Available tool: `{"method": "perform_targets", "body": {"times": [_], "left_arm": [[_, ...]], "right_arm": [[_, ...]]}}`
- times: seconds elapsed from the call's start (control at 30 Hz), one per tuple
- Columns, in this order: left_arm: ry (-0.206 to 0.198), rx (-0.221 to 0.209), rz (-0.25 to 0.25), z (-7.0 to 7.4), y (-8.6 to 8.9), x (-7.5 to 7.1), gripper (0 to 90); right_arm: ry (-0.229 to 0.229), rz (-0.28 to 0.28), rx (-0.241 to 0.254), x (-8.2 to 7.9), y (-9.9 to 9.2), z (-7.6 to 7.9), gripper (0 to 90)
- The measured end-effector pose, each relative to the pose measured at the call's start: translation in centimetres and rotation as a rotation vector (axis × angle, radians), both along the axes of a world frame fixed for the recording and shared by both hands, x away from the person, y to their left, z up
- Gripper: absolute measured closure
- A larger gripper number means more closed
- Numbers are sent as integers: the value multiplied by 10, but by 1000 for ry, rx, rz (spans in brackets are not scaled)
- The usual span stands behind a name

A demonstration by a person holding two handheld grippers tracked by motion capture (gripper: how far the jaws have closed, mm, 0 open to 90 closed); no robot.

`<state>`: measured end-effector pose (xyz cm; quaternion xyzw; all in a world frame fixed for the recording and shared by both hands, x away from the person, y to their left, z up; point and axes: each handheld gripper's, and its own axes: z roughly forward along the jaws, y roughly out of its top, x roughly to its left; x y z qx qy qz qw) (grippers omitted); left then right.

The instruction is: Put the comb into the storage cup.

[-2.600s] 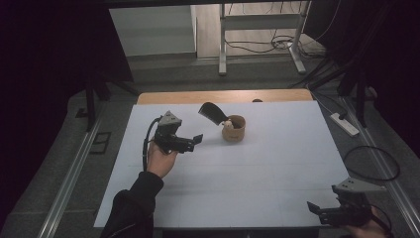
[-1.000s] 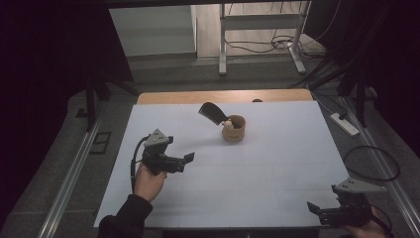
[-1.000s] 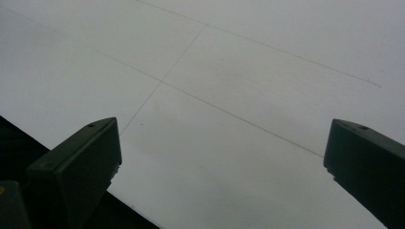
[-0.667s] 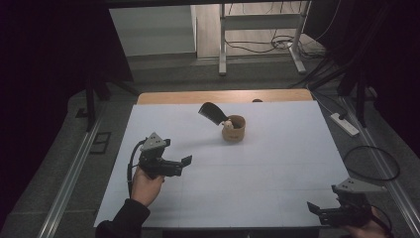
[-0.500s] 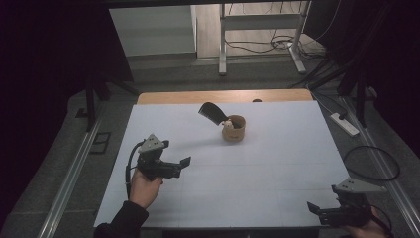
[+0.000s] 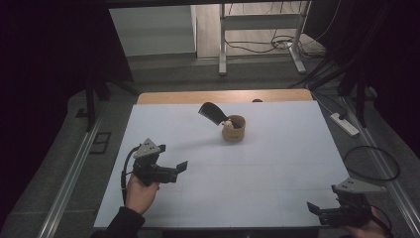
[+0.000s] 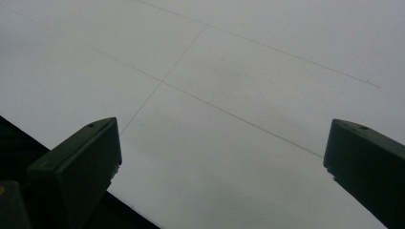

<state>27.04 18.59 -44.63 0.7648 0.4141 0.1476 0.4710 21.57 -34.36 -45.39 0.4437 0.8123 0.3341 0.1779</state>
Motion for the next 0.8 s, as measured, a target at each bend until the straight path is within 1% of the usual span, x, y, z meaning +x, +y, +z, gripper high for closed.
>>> {"method": "perform_targets", "body": {"times": [0.27,0.8], "left_arm": [[9,13,8,-2,3,-7,0],[30,26,29,-5,11,-21,0]], "right_arm": [[0,0,-4,0,1,0,0],[-1,-1,-5,0,1,0,0]]}}
